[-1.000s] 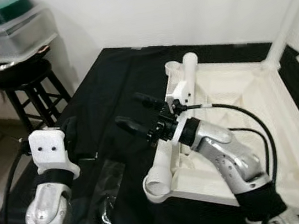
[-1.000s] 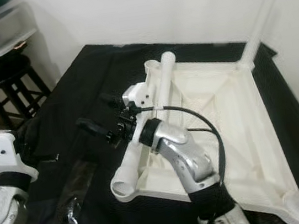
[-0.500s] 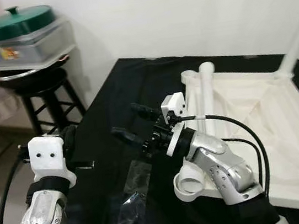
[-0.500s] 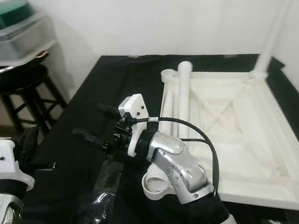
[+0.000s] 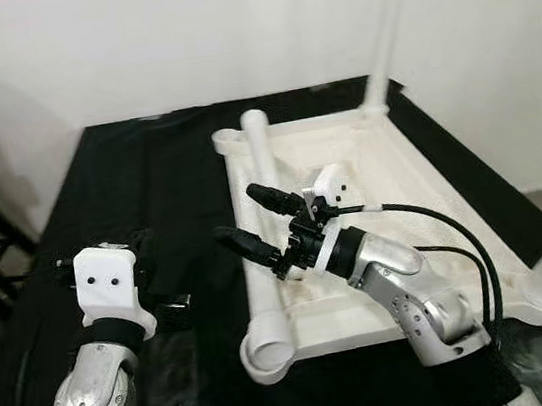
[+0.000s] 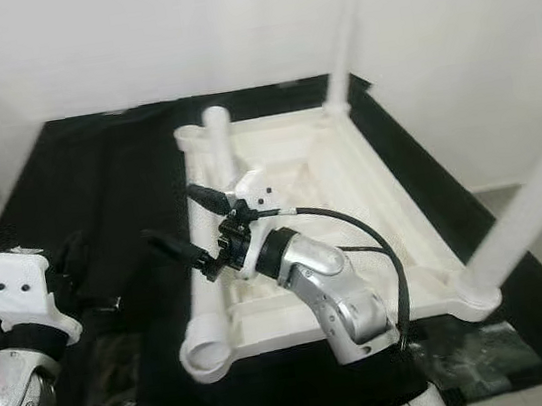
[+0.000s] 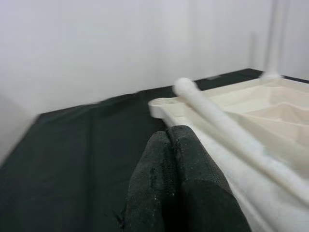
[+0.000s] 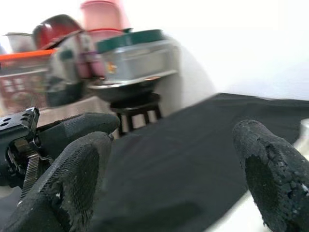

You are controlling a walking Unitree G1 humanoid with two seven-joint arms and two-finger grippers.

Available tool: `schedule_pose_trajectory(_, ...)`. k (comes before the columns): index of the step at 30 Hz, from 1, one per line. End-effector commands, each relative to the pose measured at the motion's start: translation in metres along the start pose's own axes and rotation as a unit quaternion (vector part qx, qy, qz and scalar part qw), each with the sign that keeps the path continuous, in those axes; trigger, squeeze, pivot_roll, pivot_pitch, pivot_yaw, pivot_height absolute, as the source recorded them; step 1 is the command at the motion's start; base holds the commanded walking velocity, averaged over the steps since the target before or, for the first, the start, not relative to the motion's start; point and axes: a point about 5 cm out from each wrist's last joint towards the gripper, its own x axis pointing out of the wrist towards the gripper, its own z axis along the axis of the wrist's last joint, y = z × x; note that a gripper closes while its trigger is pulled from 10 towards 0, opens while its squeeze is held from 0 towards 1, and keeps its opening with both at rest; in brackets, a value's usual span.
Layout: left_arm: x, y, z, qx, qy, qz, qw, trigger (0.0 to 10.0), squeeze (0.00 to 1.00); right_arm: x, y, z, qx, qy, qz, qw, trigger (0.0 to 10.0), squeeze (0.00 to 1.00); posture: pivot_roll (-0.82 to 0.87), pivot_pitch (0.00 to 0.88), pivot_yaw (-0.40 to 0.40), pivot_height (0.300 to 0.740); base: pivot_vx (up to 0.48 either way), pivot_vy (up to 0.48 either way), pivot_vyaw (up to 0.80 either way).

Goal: Building children table

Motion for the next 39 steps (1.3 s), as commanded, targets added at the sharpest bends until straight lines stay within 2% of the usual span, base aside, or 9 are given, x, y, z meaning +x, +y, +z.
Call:
schedule_pose_trajectory(1, -0.002, 0.0, -0.002, 0.002, 0.007, -0.004, 1.0, 10.0, 0.0, 0.0, 0.004, -0.002, -0.002, -0.003, 0.007, 1.0, 10.0, 0.0, -0.02, 0.066, 0.013, 0.74, 0.0, 0.0, 0.0)
schedule_pose_trajectory(6, -0.002, -0.001, -0.003, 0.002, 0.012, -0.012, 1.0, 10.0, 0.0, 0.0, 0.004, -0.002, -0.003, -0.002, 0.008, 1.0, 10.0, 0.0, -0.02, 0.067, 0.014, 0.74, 0.0, 0.105, 0.0)
schedule_pose_trajectory(11, -0.001, -0.003, -0.004, 0.002, 0.016, -0.017, 1.0, 10.0, 0.0, 0.001, 0.004, -0.003, -0.005, 0.001, 0.006, 1.0, 10.0, 0.0, -0.02, 0.066, 0.014, 0.74, 0.0, 0.48, 0.0)
schedule_pose_trajectory(29, -0.002, -0.007, 0.0, 0.017, 0.004, -0.038, 0.999, 10.0, 0.0, 0.002, 0.003, -0.003, 0.0, -0.002, -0.002, 1.0, 10.0, 0.0, -0.01, 0.065, 0.019, 0.74, 0.0, 0.0, 0.0)
schedule_pose_trajectory(32, -0.004, -0.006, 0.002, 0.026, -0.002, -0.049, 0.998, 10.0, 0.0, 0.002, 0.001, -0.004, 0.003, 0.0, -0.008, 1.0, 10.0, 0.0, 0.0, 0.065, 0.017, 0.74, 0.0, 0.0, -0.8)
schedule_pose_trajectory(39, -0.012, -0.008, 0.004, 0.061, -0.002, -0.114, 0.992, 10.0, 0.0, 0.0, -0.003, -0.005, -0.001, 0.005, -0.014, 1.0, 10.0, 0.0, -0.01, 0.069, 0.013, 0.74, 0.0, 0.0, -0.8)
